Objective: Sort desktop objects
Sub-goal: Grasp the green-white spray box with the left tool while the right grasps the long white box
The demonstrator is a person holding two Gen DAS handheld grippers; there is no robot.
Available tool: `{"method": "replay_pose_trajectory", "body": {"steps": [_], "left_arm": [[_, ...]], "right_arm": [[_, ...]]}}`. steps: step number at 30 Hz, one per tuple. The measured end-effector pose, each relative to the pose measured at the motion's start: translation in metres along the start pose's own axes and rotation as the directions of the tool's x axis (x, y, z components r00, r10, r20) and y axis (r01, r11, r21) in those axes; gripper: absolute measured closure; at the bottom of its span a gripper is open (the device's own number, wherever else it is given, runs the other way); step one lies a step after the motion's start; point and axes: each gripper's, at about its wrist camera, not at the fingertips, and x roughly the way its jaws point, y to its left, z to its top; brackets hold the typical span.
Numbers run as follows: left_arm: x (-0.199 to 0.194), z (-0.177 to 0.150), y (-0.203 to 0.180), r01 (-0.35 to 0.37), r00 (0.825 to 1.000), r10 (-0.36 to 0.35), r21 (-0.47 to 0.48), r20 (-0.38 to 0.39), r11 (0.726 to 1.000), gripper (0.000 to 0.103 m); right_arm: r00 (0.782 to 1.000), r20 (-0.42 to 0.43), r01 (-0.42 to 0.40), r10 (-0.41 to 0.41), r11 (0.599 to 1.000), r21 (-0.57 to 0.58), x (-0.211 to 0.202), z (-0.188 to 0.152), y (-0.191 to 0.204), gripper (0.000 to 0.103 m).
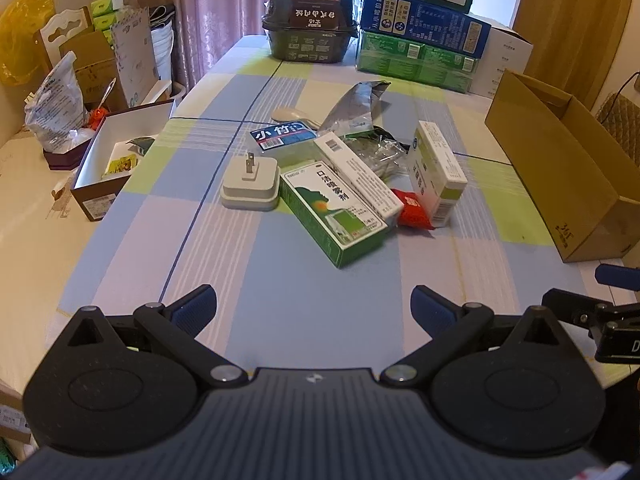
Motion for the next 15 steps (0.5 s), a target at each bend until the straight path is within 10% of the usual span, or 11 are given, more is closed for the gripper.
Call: {"method": "replay_pose_trajectory", "body": {"steps": [15], "left_arm": [[0.067,0.024,-0.002,0.021,0.999,-0.022,-0.023,-0.026,1.0,0.003]], "right_arm": [[0.999,0.022,-0.042,0.043,0.997,-0.06,0.062,0.041,0.003,0.003]]}}
